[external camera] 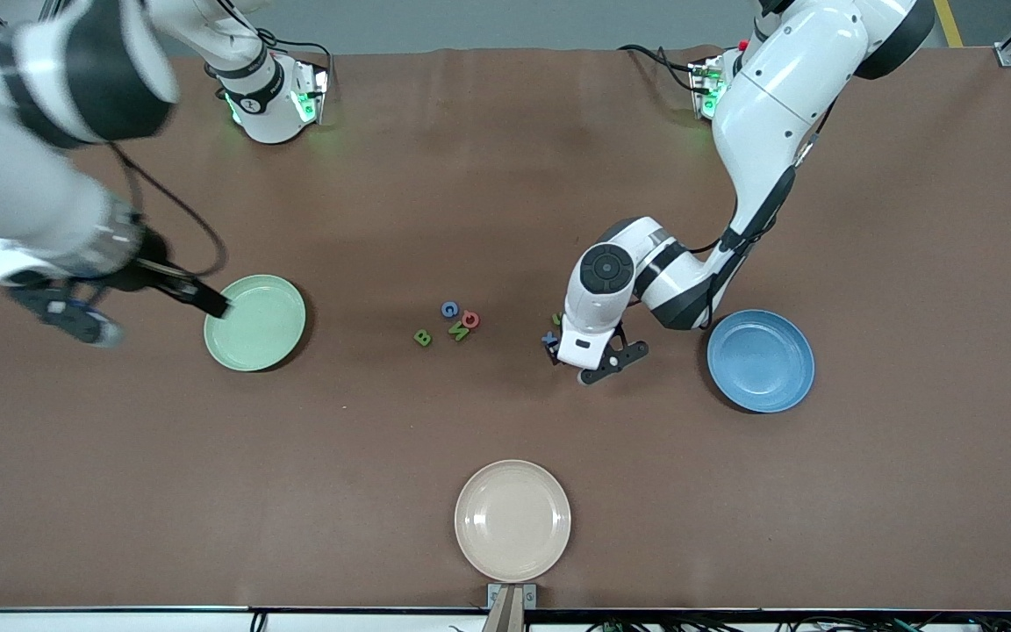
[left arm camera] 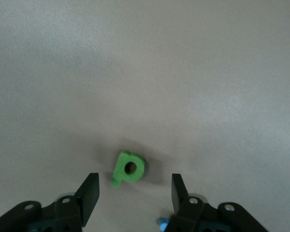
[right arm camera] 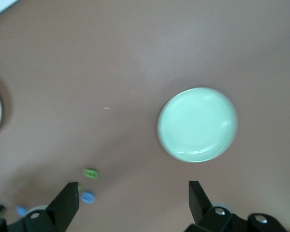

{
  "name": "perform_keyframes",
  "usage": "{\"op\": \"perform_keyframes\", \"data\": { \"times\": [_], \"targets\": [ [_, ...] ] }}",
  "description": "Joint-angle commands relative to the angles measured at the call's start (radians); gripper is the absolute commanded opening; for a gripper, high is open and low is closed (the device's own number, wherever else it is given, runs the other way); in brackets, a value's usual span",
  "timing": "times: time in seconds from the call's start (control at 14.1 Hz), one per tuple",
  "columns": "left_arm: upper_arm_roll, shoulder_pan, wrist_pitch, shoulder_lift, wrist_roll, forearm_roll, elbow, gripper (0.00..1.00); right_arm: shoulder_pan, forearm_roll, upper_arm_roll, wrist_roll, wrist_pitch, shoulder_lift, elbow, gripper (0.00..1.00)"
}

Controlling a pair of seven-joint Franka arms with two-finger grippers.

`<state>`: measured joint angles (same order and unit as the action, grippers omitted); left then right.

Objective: Sort upper and lower case letters into plates
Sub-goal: 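Grasp the green p with the left gripper while the right gripper grasps B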

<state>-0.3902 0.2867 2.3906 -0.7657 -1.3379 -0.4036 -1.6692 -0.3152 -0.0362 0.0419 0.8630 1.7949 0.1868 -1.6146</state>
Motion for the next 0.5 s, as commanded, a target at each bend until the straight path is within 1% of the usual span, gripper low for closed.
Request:
{"op": "perform_keyframes", "data": {
  "times": [0.0, 0.14, 0.28, 0.35, 0.43],
  "targets": [
    [0.008, 0.008, -0.008, -0.012, -0.012, -0.024, 0.025, 0.63, -0.074, -0.005, 0.010, 0.192, 0.168, 0.049, -0.106, 1.00],
    [0.014, 0.009, -0.008, -0.029, -0.012, -0.026, 0.026, 0.61, -0.129, -0.013, 0.010, 0.307, 0.304, 0.097, -0.171, 1.00],
    [0.014, 0.009, -0.008, -0.032, -0.012, -0.026, 0.026, 0.55, -0.172, -0.013, 0.010, 0.379, 0.452, 0.150, -0.237, 1.00],
    [0.016, 0.008, -0.010, -0.032, -0.010, -0.026, 0.026, 0.46, -0.185, -0.014, 0.009, 0.404, 0.522, 0.189, -0.257, 1.00],
    [0.016, 0.008, -0.011, -0.032, -0.010, -0.026, 0.026, 0.36, -0.199, -0.017, 0.009, 0.424, 0.559, 0.227, -0.257, 1.00]
  ]
}}
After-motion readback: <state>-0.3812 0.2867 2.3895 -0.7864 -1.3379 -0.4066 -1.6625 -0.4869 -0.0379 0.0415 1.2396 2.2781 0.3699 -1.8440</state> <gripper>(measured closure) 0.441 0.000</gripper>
